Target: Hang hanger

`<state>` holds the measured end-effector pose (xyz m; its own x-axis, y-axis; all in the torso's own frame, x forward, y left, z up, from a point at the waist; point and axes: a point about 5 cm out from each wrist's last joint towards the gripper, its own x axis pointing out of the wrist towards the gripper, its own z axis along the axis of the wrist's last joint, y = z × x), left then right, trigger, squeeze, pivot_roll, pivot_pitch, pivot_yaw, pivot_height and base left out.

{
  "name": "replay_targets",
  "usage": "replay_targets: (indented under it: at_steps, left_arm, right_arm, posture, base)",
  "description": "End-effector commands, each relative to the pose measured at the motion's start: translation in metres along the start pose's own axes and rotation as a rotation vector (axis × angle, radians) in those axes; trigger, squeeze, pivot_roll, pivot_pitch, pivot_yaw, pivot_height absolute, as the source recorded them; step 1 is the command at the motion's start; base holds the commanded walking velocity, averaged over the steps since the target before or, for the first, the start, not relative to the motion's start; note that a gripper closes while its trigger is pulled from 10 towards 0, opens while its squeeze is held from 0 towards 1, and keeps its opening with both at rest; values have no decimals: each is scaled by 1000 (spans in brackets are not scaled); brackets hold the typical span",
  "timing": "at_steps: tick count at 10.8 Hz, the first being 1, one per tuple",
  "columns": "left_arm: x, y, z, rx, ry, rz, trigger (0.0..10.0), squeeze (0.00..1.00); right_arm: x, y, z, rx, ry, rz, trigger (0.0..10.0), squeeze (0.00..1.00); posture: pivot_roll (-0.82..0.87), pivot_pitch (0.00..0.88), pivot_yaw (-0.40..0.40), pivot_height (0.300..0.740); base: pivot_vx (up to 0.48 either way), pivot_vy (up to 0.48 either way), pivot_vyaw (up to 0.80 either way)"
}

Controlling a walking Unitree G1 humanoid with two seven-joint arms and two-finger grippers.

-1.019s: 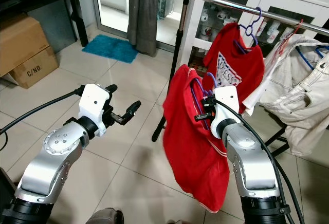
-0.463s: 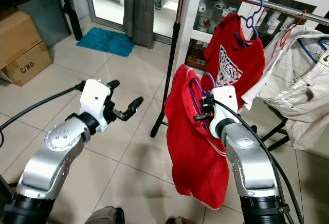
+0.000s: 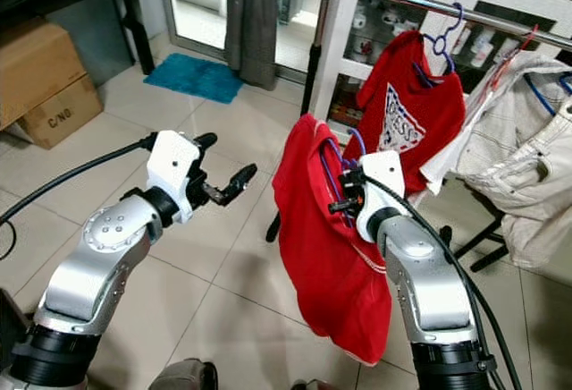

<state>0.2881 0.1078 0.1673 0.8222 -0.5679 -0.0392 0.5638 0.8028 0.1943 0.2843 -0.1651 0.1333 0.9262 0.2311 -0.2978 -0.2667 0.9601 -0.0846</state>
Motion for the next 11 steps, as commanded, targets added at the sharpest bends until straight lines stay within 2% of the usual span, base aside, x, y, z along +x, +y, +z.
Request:
replay_targets:
  at_steps: [1,5,11]
  left_arm:
    - [3,-3,3,6,-14,-23,10000,1000]
    - [0,-2,2,13,-8,-20,10000,1000]
    - [5,-3,3,30,-7,-31,10000,1000]
  right_arm:
    - [-2,-3,13,-9,-66,-8,0,0]
    - [-1,1,13,-2,-66,8,0,0]
    - [-2,0,16,-4,-75,9,0,0]
  posture:
    - [132,2,-89,740]
    - [135,8,-97,740]
    - [122,16,-88,740]
  base:
    - [0,0,0]
    - [0,0,0]
    - [0,0,0]
